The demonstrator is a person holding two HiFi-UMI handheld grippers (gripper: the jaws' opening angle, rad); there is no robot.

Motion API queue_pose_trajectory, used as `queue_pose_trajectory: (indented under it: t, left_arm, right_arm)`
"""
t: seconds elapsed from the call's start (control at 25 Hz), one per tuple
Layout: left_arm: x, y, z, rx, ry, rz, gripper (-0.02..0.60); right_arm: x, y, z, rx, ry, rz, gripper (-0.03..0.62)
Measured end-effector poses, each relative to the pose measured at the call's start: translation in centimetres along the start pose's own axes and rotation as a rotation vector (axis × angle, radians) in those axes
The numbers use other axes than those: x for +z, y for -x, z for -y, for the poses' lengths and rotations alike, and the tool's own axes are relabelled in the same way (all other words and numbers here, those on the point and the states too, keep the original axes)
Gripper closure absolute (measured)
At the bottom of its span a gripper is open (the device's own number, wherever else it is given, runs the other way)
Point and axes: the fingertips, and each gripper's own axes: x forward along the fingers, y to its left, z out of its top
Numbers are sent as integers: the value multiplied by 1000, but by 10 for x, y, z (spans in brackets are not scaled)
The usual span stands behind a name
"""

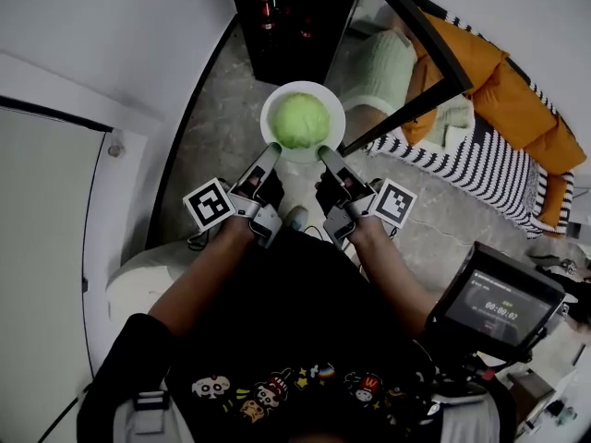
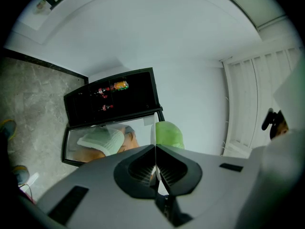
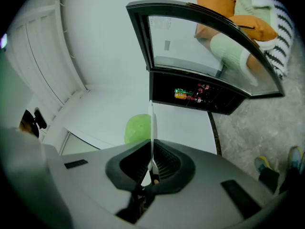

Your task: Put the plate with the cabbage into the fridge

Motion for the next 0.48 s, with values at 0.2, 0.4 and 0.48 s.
queue_pose_trajectory:
  t: [0.2,0.4,0.48]
  left_arm:
    - [0,3,-1,-2,3,12,574]
    - [0,1,-1,-3,6,9,572]
    - [0,1,-1,-3,3,7,572]
  right_arm:
    - [-4,-2,1,2,-12,-10,574]
    - [-2,-1,2,2,-17,-3,574]
    - [-2,-1,2,2,-18,0,574]
